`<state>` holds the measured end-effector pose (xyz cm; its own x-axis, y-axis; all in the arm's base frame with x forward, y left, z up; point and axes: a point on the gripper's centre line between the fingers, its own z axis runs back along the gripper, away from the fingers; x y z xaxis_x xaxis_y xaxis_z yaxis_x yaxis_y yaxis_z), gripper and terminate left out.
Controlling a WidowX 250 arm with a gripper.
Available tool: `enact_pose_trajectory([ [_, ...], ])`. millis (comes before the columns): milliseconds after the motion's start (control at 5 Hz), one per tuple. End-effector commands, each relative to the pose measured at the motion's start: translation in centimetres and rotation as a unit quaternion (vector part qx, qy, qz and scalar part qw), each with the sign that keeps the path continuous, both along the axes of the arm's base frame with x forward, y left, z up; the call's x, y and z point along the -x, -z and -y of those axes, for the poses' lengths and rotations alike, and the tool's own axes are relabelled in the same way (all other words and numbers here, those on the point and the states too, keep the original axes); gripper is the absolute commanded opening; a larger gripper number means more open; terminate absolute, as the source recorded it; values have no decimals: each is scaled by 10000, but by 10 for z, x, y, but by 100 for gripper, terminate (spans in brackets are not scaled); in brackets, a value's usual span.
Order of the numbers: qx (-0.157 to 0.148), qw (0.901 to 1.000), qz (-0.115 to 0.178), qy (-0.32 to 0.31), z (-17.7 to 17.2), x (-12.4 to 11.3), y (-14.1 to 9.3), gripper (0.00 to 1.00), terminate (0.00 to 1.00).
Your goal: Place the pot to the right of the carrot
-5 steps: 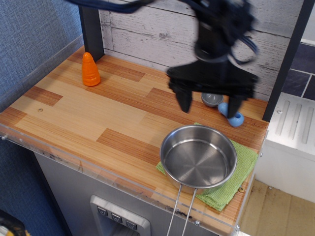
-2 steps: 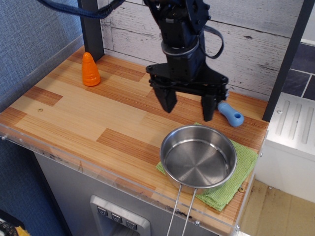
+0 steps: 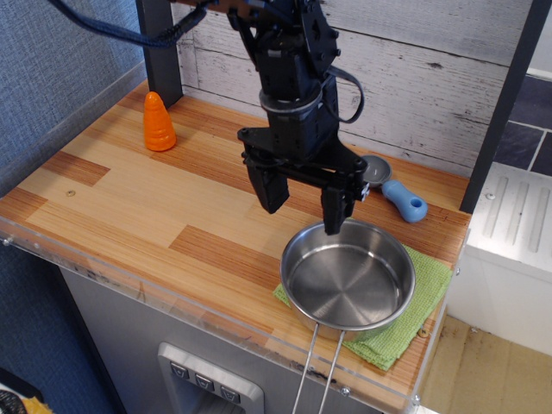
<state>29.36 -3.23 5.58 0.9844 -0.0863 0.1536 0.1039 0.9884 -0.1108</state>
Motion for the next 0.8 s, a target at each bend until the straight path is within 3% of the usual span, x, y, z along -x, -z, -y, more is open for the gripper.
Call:
enact_pose_trajectory([
  [0, 235, 9991, -106, 344, -4, 0, 23, 100, 0],
  [200, 356, 9984, -145, 421, 1, 2, 32, 100, 0],
  [400, 347, 9983, -93, 448, 3, 1, 32, 0, 0],
  [600, 296, 9985, -97, 461, 1, 1, 31, 0, 0],
])
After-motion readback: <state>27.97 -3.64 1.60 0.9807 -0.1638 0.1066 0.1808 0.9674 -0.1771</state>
